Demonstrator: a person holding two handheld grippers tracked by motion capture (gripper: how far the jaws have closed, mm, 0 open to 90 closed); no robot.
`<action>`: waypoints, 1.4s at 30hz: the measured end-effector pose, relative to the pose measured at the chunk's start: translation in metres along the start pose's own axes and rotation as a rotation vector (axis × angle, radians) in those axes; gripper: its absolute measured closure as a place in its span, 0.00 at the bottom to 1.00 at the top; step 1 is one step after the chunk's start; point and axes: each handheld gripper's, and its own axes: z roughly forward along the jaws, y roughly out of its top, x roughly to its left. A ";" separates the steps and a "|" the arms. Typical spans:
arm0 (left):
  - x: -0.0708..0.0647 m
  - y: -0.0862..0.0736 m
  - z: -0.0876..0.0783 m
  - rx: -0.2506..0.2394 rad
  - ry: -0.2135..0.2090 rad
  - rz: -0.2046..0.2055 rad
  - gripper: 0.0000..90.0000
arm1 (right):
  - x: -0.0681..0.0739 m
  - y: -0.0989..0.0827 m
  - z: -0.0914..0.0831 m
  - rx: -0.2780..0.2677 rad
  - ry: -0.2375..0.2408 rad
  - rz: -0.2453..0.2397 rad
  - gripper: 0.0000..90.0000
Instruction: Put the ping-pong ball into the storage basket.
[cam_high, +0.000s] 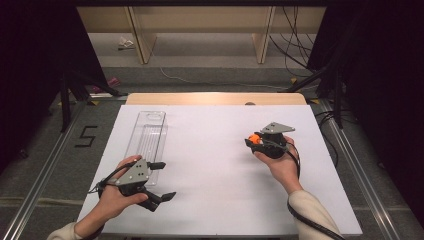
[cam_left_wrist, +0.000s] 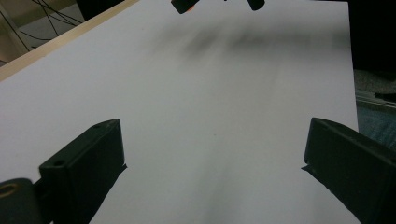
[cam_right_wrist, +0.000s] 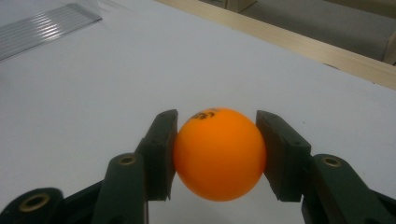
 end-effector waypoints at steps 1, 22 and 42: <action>0.000 0.000 0.000 0.000 0.000 0.000 0.05 | 0.000 0.000 0.000 0.000 0.000 -0.001 0.57; 0.000 0.000 0.000 -0.001 -0.002 -0.001 0.05 | 0.003 0.004 0.000 -0.015 0.007 0.002 0.57; 0.000 0.000 0.000 -0.001 -0.003 0.000 0.05 | 0.011 0.011 0.003 -0.033 0.028 -0.009 0.57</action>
